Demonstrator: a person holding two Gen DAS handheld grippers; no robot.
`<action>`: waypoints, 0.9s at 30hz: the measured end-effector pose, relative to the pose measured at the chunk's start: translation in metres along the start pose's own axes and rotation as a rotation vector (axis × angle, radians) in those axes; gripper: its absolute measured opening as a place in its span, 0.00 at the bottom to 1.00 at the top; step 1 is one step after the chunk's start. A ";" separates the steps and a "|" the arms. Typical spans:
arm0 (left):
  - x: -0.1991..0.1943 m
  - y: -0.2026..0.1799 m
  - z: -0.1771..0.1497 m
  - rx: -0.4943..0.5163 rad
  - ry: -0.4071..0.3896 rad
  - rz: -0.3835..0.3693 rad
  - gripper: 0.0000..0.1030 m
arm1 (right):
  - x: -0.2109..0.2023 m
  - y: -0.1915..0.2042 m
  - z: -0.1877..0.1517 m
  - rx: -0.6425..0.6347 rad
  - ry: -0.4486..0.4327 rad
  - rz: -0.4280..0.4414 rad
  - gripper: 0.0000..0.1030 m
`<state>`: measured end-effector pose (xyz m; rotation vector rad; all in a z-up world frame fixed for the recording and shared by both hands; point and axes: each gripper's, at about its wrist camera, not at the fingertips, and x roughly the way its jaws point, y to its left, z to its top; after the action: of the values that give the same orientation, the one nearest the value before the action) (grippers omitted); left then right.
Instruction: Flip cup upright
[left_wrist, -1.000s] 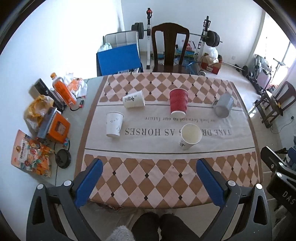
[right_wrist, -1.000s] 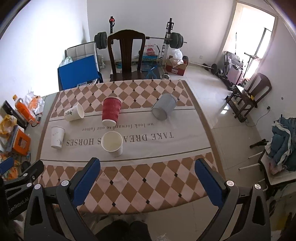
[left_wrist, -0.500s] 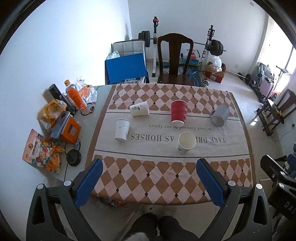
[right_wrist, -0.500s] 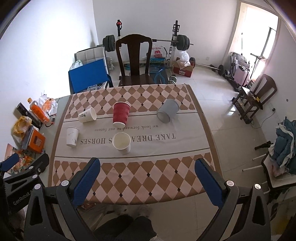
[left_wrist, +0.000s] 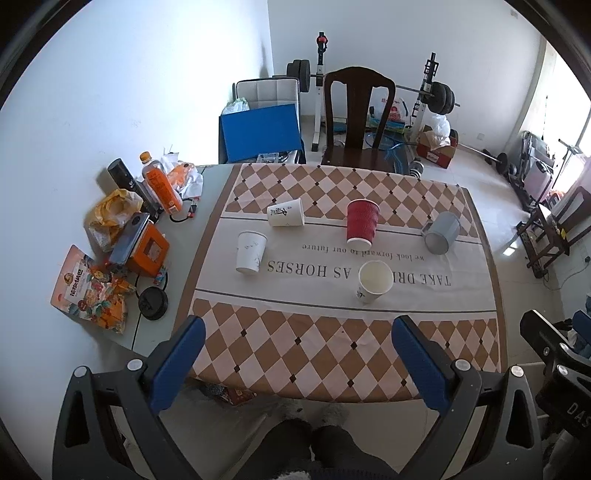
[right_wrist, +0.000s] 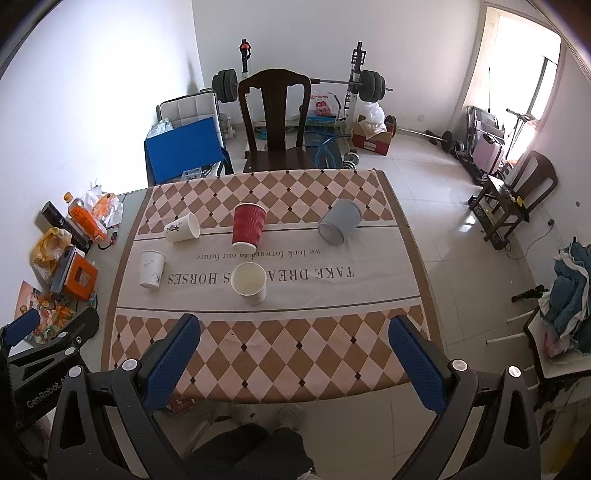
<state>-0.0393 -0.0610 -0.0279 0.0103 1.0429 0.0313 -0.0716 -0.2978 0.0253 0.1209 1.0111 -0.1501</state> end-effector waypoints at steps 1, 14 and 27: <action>0.000 0.000 0.000 0.000 -0.001 0.007 1.00 | 0.001 0.001 0.000 -0.002 0.001 -0.002 1.00; -0.002 -0.001 0.001 -0.002 -0.002 0.014 1.00 | -0.001 -0.002 0.001 -0.007 0.004 0.001 1.00; -0.004 0.002 -0.001 0.002 -0.003 0.009 1.00 | -0.002 -0.002 0.001 -0.010 0.005 0.005 1.00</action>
<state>-0.0427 -0.0587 -0.0250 0.0173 1.0401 0.0387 -0.0720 -0.3003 0.0274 0.1149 1.0161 -0.1400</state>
